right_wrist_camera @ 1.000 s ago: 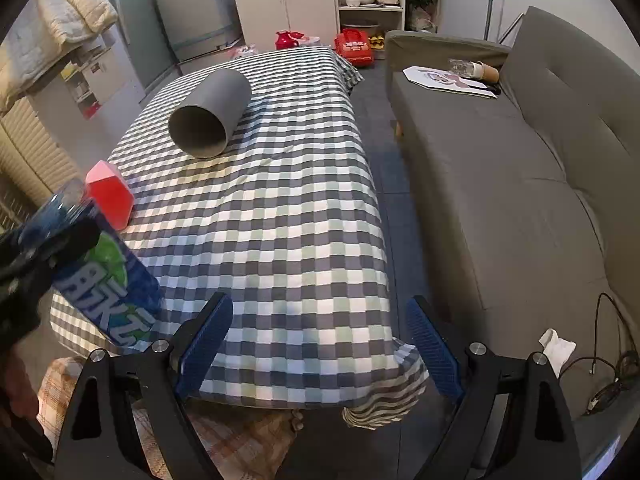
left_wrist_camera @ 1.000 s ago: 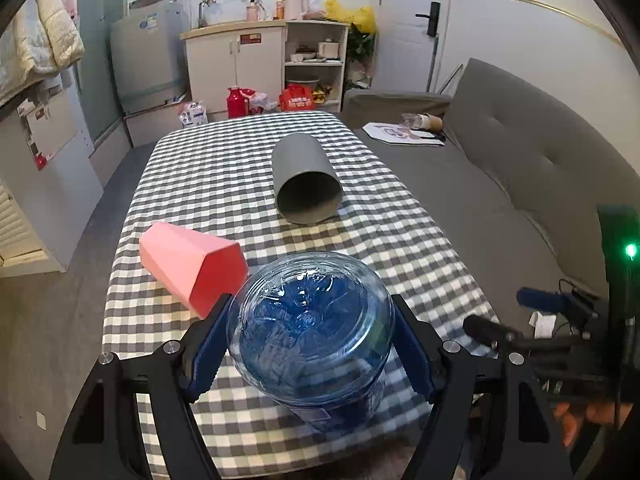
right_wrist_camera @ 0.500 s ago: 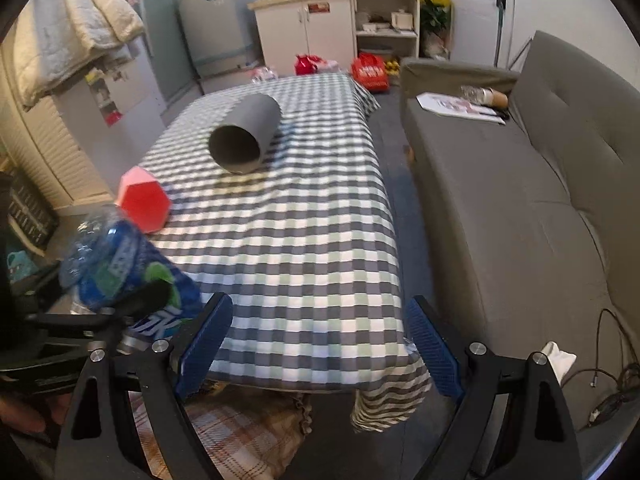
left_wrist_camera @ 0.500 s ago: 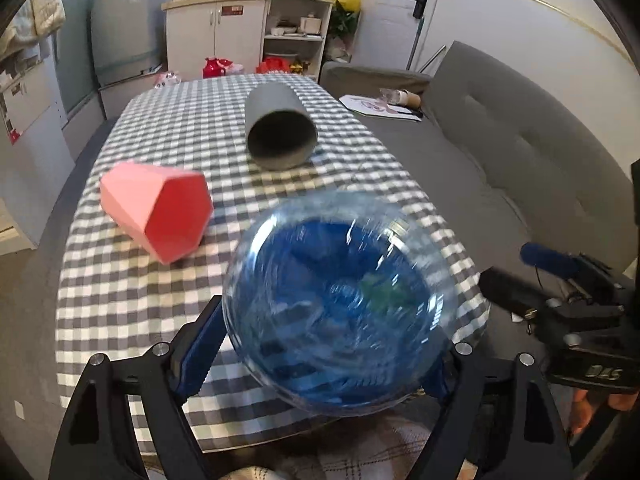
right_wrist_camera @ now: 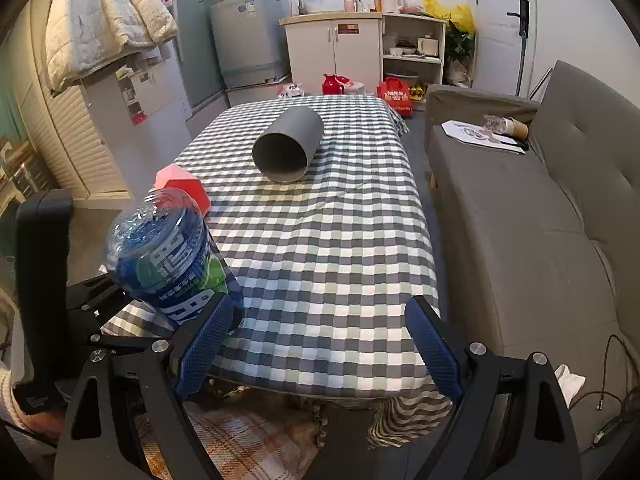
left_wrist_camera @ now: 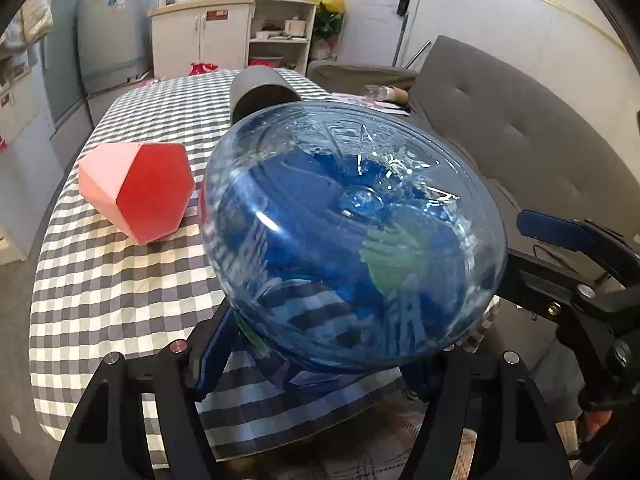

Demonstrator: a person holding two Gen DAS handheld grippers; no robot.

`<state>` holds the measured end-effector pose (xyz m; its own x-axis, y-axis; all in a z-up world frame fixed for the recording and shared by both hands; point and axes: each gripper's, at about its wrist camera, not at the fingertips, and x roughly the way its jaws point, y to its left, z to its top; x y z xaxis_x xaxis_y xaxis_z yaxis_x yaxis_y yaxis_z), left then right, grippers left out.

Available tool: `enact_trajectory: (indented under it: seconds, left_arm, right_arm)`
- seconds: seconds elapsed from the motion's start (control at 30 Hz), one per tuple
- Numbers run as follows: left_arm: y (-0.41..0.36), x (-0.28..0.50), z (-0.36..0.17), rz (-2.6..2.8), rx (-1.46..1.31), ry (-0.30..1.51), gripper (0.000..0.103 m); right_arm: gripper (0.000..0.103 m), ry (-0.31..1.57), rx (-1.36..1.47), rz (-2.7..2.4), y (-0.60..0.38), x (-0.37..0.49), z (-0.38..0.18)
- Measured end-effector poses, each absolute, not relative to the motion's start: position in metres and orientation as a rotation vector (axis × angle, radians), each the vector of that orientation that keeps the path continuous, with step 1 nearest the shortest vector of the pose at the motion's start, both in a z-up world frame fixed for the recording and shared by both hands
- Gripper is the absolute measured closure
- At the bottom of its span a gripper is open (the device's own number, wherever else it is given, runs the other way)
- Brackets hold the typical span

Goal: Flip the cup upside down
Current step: 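Rotate the blue bottle upright with the left gripper, cap end up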

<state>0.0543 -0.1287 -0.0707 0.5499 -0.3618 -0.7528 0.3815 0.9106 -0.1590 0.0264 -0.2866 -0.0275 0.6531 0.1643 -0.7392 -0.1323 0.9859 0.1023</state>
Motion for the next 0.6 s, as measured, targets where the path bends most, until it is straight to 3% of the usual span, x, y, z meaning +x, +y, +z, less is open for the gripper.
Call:
enact_trajectory:
  seconds: [0.6]
  left_arm:
    - [-0.126, 0.077, -0.071, -0.39, 0.062, 0.798, 0.032]
  right_arm:
    - [0.015, 0.858, 0.067, 0.151, -0.297, 0.038, -0.038]
